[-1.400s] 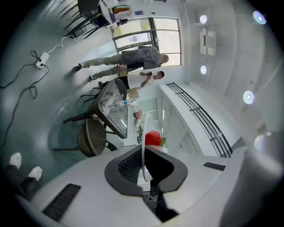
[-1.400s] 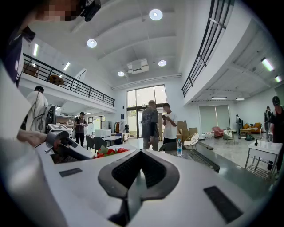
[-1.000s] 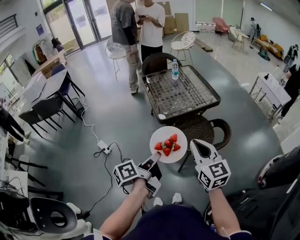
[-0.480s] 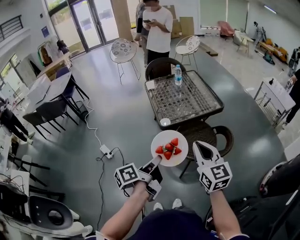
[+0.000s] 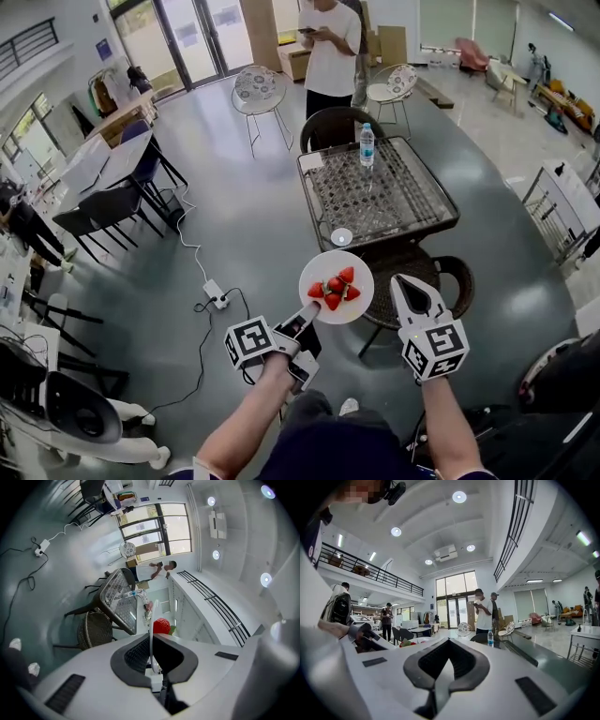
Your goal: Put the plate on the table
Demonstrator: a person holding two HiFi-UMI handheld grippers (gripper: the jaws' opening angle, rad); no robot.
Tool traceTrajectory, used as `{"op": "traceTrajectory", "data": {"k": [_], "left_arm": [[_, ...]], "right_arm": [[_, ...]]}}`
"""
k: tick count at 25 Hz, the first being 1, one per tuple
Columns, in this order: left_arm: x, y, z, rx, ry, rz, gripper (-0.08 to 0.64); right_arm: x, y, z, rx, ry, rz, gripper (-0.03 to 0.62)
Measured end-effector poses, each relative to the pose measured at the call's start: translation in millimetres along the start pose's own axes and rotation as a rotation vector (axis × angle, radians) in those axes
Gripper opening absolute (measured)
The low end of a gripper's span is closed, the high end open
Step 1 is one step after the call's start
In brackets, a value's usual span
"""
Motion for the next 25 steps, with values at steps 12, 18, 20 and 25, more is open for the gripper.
{"op": "traceTrajectory", "data": {"k": [12,18,20,25], "left_arm": [[-49,-62,-22,0.016,-0.001,0.035,0.014],[-82,-114,-39,0.011,0.012,0.010,0.012],[-95,-138,-44,0.017,0.014,-0.003,0.014],[-129,-195,-59,0.028,0.014,-0.037,0.014]], "right_arm": [[-72,-2,34,0.009,-0.008,-0.018,0.005],[-129,3,50,-0.001,0.024,-0.036,0.005],[-155,0,55,-0.004,0.037,-0.042,0.005],[-212,-8,71,0.000,0.077,-0.063,0.005]]}}
Point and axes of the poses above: the fingertips, and each gripper's own axes: x backward along the fingers, z to its right, y out of its underside, the point moved 3 cm from there along x, backward along the fingers, and after that the axes turned 3 degrees about -z, right-handed, at the moved point
